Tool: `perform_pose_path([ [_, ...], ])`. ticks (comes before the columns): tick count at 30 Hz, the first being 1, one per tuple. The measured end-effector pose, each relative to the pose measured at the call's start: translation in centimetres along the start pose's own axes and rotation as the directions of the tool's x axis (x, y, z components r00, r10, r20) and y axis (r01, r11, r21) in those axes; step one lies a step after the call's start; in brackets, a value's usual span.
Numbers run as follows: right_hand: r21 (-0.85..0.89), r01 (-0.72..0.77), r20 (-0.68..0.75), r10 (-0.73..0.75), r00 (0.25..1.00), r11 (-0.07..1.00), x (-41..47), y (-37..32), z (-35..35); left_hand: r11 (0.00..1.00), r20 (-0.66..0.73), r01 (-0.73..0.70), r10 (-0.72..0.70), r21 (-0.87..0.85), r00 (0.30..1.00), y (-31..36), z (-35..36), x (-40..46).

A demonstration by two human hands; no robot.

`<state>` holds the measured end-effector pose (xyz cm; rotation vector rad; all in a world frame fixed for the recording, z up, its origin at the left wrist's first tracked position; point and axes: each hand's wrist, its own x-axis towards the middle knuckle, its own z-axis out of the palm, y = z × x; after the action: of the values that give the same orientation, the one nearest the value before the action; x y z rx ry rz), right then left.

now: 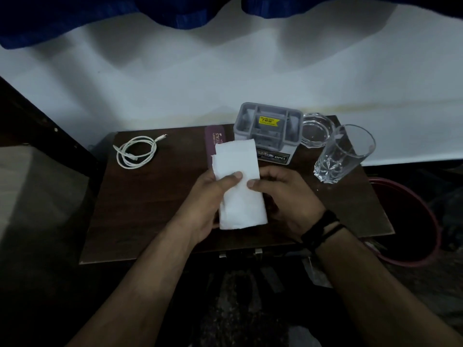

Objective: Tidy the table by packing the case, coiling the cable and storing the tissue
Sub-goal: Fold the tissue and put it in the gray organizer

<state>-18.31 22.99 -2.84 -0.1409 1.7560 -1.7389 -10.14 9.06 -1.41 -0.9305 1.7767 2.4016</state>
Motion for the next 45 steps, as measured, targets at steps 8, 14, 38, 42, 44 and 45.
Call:
perform_pose_path([
  [8, 0.18, -0.085, 0.066, 0.075, 0.995, 0.98, 0.0, -0.1, -0.4, 0.992, 0.016, 0.007, -0.009, 0.122, 1.0, 0.5, -1.2, -0.1],
  [14, 0.149, -0.108, 0.164, 0.083, 0.983, 0.983, -0.2, -0.2, -0.2, 0.993, -0.002, -0.103, 0.103, 0.063, 0.995, 0.2, -1.1, 0.0],
  [38, 0.138, 0.046, -0.071, -0.037, 0.997, 0.989, -0.1, -0.7, -0.1, 0.998, -0.004, 0.017, -0.016, 0.062, 1.0, 0.7, 0.2, -0.9],
  [42, 0.048, -0.038, -0.012, 0.039, 0.999, 0.998, -0.3, -0.6, 0.3, 0.996, -0.053, -0.08, 0.082, 0.027, 0.995, 0.0, 0.8, -0.5],
  [44, 0.01, -0.023, 0.001, 0.023, 1.0, 1.0, -0.3, -0.5, 0.3, 0.992, -0.045, -0.125, 0.126, 0.028, 0.991, -0.1, 0.7, -0.3],
  [45, 0.003, -0.013, -0.008, 0.013, 1.0, 1.0, -0.3, -0.5, 0.3, 0.989, -0.038, -0.141, 0.142, 0.042, 0.989, -0.2, 0.6, -0.2],
])
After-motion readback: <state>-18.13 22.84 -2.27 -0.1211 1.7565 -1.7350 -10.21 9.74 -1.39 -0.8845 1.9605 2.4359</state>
